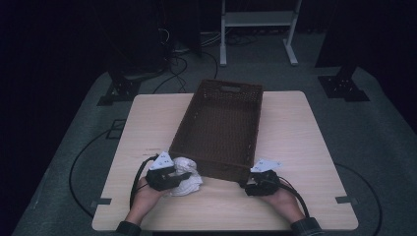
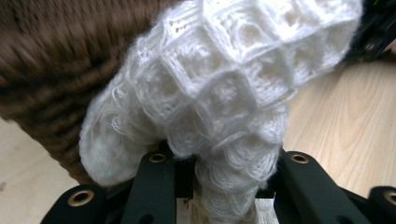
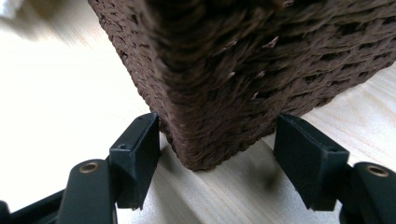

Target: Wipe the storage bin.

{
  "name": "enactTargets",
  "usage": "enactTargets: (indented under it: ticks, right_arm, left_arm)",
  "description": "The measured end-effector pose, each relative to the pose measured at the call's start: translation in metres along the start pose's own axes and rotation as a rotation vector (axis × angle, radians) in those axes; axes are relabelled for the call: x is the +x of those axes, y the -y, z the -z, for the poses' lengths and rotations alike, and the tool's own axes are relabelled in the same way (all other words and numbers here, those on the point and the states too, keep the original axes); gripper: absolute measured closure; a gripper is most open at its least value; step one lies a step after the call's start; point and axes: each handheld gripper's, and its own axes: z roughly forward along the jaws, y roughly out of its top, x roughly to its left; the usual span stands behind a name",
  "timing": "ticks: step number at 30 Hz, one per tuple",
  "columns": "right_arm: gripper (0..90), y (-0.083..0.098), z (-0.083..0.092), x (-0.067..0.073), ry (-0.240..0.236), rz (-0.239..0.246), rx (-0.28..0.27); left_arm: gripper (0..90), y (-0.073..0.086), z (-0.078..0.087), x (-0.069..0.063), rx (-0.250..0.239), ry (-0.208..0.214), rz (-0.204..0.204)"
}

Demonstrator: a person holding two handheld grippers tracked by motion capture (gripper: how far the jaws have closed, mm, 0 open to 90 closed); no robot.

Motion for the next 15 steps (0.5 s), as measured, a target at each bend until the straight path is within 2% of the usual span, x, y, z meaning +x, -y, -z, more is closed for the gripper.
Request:
enactTargets:
  ticks: [6, 10, 15]
  right_arm:
    - [31.1, 0.000, 0.000, 0.000, 0.000, 0.000, 0.000]
    - [31.2, 0.000, 0.000, 0.000, 0.001, 0.001, -0.001]
    - [31.2, 0.000, 0.000, 0.000, 0.001, 0.002, -0.001]
  left_arm:
    - [67.6, -0.009, 0.011, -0.002, -0.051, 0.001, -0.005]
    - [67.8, -0.017, 0.015, -0.004, -0.080, -0.001, -0.022]
    - [67.8, -0.021, 0.015, -0.004, -0.106, 0.007, -0.018]
